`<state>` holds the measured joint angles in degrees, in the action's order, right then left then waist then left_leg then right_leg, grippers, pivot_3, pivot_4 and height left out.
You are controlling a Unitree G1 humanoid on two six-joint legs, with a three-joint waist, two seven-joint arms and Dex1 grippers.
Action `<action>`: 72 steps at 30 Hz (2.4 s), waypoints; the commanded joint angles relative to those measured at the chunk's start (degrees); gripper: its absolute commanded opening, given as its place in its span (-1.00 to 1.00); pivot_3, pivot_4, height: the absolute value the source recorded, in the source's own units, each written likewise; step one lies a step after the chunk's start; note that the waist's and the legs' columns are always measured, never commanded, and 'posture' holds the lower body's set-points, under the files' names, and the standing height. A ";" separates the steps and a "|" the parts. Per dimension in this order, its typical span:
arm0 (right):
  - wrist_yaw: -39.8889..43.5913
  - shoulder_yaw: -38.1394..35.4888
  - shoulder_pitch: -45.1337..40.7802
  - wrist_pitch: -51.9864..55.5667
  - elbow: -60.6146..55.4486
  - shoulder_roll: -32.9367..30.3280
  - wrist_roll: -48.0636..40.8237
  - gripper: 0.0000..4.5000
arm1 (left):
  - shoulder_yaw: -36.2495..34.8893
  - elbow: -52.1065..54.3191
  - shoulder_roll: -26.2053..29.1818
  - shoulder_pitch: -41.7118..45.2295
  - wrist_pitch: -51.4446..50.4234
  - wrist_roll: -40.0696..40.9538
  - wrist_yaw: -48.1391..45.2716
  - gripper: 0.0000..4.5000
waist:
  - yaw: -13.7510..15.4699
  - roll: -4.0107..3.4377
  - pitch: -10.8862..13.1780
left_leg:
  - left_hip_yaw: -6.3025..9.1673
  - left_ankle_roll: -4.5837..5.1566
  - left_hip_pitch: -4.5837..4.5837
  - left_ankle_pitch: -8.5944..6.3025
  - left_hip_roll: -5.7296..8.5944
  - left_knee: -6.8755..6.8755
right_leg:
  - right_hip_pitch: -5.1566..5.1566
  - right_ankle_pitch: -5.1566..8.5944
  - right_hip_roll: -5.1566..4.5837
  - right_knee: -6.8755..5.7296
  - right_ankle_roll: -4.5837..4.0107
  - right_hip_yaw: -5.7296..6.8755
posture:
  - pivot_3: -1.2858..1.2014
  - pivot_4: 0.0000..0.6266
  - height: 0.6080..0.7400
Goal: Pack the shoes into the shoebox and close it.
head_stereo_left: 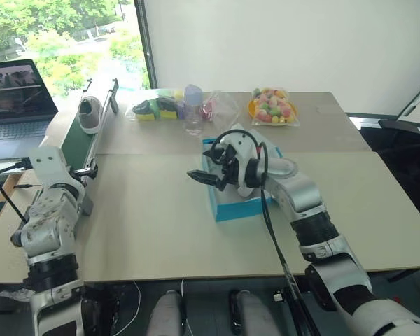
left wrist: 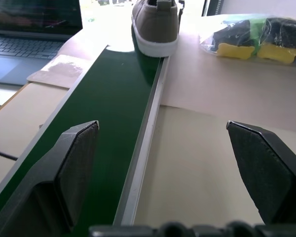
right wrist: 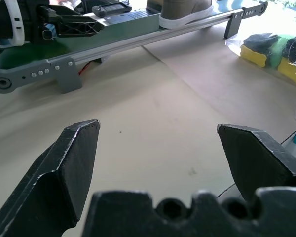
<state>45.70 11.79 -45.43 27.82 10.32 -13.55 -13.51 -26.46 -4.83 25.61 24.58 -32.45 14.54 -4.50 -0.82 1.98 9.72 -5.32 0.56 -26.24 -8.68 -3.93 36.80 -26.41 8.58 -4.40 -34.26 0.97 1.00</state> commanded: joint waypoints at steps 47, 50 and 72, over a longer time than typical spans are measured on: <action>-4.82 -3.25 0.48 7.26 -10.00 0.64 -2.87 1.00 | -0.64 -8.47 1.79 6.30 7.62 -1.72 6.58 -0.51 | -0.53 0.01 -0.01 | 0.00 -0.04 -0.05 0.02 -0.12 -0.01 | -0.02 -0.21 0.00 0.09 -0.18 0.25 | 0.03 -0.52 1.00; -4.90 -3.44 0.62 7.53 -10.28 0.49 -2.90 1.00 | -1.62 -7.39 2.09 3.97 6.88 -1.33 6.97 -0.28 | -0.89 0.01 -0.01 | 0.01 -0.03 -0.03 0.02 -0.15 -0.02 | -0.04 -0.26 0.05 0.07 -0.07 0.25 | 0.03 -0.52 1.00; -5.20 -3.80 -0.34 7.45 -8.79 0.79 -2.46 1.00 | -4.92 -2.00 0.05 1.82 2.02 2.65 9.64 0.08 | 0.17 0.01 0.00 | -0.03 -0.09 -0.05 0.01 -0.68 -0.08 | -0.19 -0.34 -0.06 0.11 -0.73 1.25 | 0.03 -0.52 1.00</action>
<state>40.70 9.28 -44.03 35.37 2.79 -12.88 -14.82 -31.39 -9.06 25.47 26.01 -30.49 16.53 5.62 -0.65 1.98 9.72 -5.35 0.45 -26.29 -8.67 -4.62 36.71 -26.60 8.24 -4.46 -34.16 0.21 2.28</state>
